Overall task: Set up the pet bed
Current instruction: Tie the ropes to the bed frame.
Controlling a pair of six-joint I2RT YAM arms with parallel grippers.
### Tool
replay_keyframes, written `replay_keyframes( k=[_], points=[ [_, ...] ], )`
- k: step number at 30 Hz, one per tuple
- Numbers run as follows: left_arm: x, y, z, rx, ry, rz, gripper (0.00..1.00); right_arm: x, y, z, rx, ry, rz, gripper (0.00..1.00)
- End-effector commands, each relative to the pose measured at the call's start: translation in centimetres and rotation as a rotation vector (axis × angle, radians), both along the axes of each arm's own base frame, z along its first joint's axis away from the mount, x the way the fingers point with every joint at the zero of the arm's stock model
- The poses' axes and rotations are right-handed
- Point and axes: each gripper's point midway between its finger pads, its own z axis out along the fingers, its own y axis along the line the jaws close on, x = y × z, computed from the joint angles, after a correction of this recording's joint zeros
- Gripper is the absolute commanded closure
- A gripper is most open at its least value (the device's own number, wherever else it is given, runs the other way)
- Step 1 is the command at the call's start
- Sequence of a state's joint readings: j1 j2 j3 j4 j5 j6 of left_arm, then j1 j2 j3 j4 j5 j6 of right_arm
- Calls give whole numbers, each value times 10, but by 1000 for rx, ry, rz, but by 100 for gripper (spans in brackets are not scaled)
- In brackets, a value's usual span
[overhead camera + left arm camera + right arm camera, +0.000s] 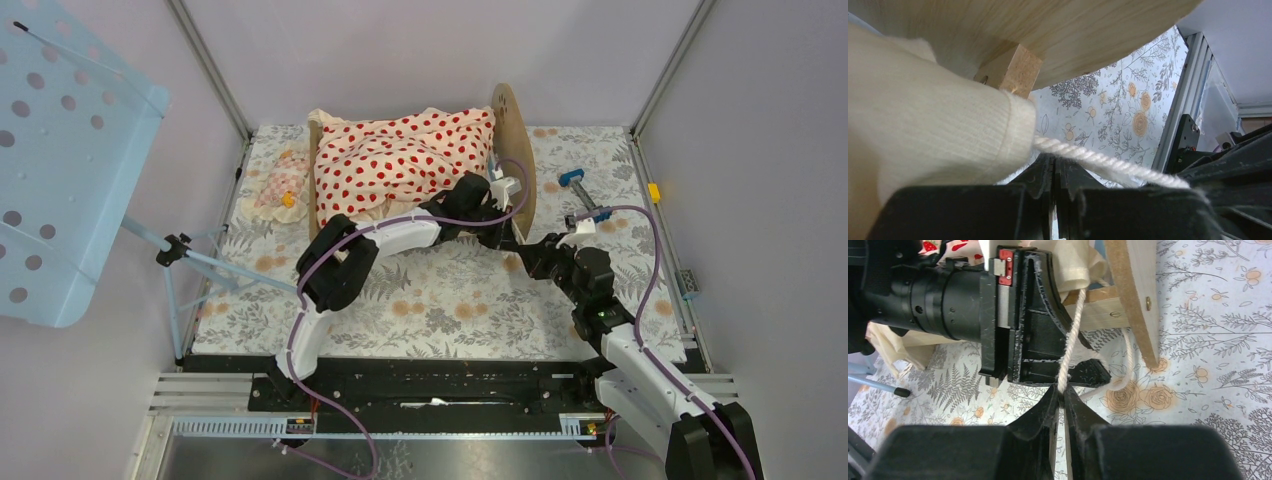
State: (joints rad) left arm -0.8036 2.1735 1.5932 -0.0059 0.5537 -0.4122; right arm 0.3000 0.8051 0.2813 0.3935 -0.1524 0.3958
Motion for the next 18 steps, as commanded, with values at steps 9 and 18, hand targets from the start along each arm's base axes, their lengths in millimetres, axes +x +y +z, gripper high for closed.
replay_keyframes(
  k=[9,18],
  points=[
    [25,7,-26,67,-21,78,100,6,25,59,28,-183,146,80],
    [24,8,-28,66,-20,75,100,11,24,51,36,-124,123,79]
  ],
)
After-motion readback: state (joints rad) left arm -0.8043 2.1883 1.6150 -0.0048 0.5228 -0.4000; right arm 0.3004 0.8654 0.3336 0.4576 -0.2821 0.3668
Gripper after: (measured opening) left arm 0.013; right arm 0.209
